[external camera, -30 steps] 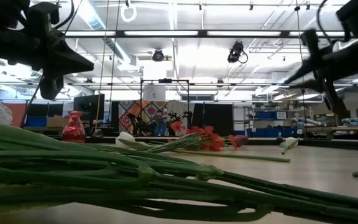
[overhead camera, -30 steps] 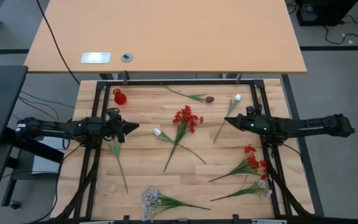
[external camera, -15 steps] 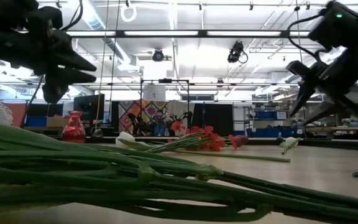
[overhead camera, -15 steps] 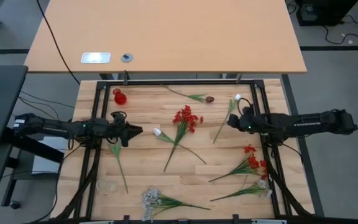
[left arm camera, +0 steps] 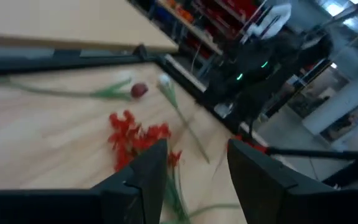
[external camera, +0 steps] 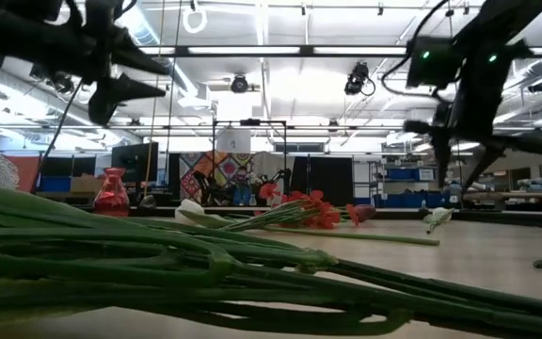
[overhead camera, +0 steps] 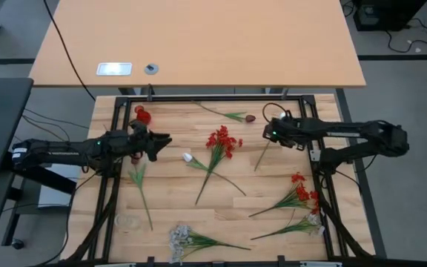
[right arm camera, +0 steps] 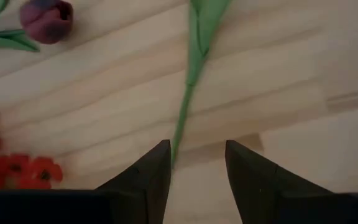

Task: Sort flowers into vase by color
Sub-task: Put the top white tulip into the red vase

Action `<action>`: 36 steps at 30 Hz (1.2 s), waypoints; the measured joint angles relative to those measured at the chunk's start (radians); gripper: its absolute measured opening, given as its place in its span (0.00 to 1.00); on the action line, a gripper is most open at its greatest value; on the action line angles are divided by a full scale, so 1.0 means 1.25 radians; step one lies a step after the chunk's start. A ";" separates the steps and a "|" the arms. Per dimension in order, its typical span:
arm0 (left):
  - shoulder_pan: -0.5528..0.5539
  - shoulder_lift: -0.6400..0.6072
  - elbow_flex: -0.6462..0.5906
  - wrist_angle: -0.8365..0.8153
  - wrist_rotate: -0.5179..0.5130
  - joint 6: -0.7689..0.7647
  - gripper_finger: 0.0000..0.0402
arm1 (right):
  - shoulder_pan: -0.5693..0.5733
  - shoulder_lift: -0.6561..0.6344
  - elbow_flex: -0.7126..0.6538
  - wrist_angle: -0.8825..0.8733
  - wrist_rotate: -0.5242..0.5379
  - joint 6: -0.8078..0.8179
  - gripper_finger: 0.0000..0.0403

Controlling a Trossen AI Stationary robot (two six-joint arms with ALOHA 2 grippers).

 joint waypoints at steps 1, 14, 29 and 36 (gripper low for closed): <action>0.012 0.003 0.010 -0.001 0.022 0.020 0.43 | -0.009 0.020 0.000 0.014 -0.002 0.000 0.40; 0.267 0.110 0.107 -0.158 0.357 0.178 0.43 | -0.126 0.225 0.001 0.201 0.004 0.000 0.30; 0.374 0.168 0.107 -0.145 0.435 0.257 0.43 | -0.169 0.264 0.004 0.182 -0.043 -0.103 0.04; 0.374 0.168 0.107 -0.113 0.435 0.213 0.43 | -0.169 0.248 0.000 0.193 -0.081 -0.122 0.02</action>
